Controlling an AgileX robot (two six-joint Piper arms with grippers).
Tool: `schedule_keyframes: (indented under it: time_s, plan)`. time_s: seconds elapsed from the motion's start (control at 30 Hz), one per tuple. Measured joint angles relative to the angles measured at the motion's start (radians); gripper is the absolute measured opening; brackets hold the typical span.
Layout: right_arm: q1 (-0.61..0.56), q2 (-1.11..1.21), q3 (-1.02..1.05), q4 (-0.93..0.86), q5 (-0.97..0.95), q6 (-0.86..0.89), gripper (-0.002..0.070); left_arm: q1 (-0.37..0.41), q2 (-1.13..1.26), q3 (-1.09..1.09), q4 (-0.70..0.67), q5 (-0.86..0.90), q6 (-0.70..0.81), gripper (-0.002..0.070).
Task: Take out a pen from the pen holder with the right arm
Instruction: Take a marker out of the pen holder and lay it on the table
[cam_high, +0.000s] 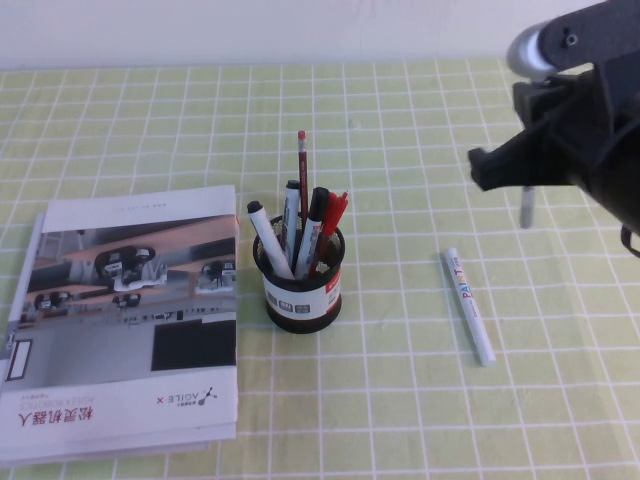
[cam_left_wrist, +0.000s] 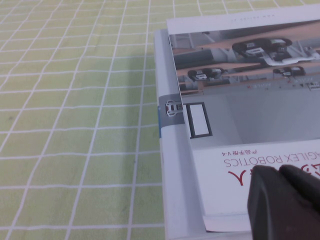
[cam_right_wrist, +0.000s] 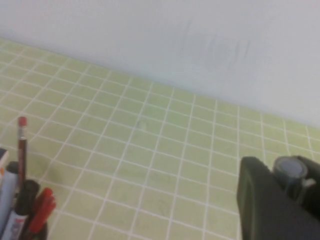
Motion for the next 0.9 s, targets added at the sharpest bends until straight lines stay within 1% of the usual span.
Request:
schedule_keyframes:
  time_s: [0.2,0.53,0.6,0.67,0.73,0.8,0.87,0.9]
  plan:
    - [0.0,0.006,0.0,0.0,0.15,-0.016,0.0051,0.0,0.0,0.0,0.0,0.0,0.0,-0.0005]
    - [-0.002,0.108,0.0,0.0,0.238,-0.015,0.0051,0.0,0.0,0.0,0.0,0.0,0.0,-0.0005]
    - [-0.015,0.128,0.0,0.0,0.265,0.03,0.0051,0.0,0.0,0.0,0.0,0.0,0.0,-0.0005]
    - [-0.038,0.144,0.001,-0.047,0.307,0.131,0.0051,0.0,0.0,0.0,0.0,0.0,0.0,-0.0005]
    - [-0.088,0.156,0.001,-0.225,0.41,0.35,0.0051,0.0,0.0,0.0,0.0,0.0,0.0,-0.0005]
    - [-0.153,0.17,-0.009,-0.518,0.548,0.666,0.0051,0.0,0.0,0.0,0.0,0.0,0.0,-0.0005]
    - [-0.214,0.185,-0.033,-0.768,0.688,0.995,0.0051,0.0,0.0,0.0,0.0,0.0,0.0,-0.0005]
    - [-0.239,0.196,-0.047,-0.871,0.753,1.086,0.0051,0.0,0.0,0.0,0.0,0.0,0.0,-0.0005]
